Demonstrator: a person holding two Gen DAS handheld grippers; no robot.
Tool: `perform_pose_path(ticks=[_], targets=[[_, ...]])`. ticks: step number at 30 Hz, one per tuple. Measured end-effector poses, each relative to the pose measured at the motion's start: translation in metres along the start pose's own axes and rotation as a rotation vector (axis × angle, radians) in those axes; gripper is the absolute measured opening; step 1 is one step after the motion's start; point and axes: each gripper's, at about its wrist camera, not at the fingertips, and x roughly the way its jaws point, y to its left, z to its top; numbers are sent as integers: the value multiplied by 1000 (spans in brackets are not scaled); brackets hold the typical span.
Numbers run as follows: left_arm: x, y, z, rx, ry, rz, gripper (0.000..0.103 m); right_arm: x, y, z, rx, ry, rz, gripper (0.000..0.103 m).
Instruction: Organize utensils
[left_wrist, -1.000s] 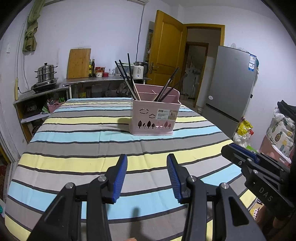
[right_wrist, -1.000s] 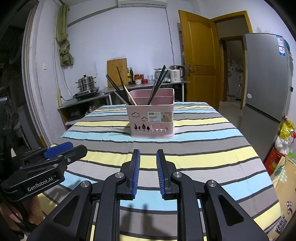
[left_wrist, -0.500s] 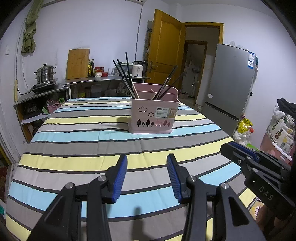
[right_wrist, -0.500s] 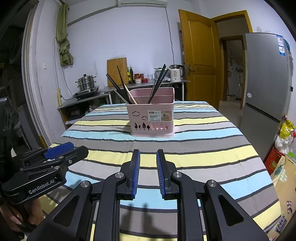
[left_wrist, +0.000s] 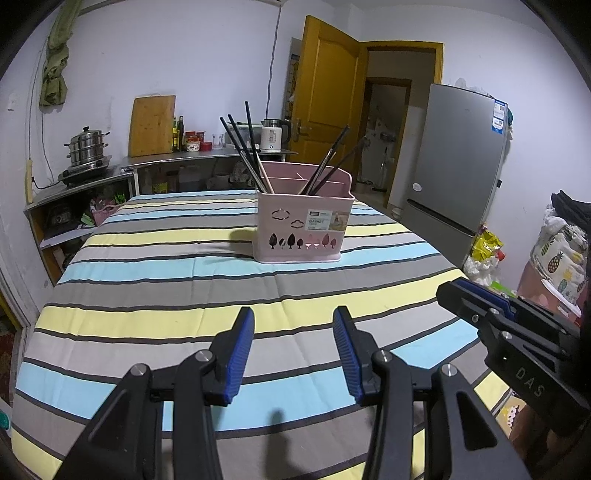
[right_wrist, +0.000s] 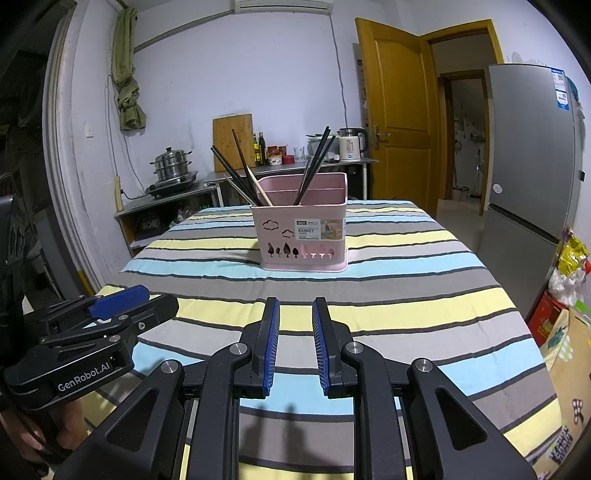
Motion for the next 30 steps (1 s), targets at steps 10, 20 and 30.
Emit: perform_pose_path(ticks=[10,20,30], targets=[[0,-1,-2,9,8,-7,46,0,-1,0,1,-1,-1,19],[2,0,-2,3,19,-9,46,1,-1,-1,2,3,-1,19],[2,0,-2,-5,16,-13,46,0,-1,-2,1,5,-5,19]])
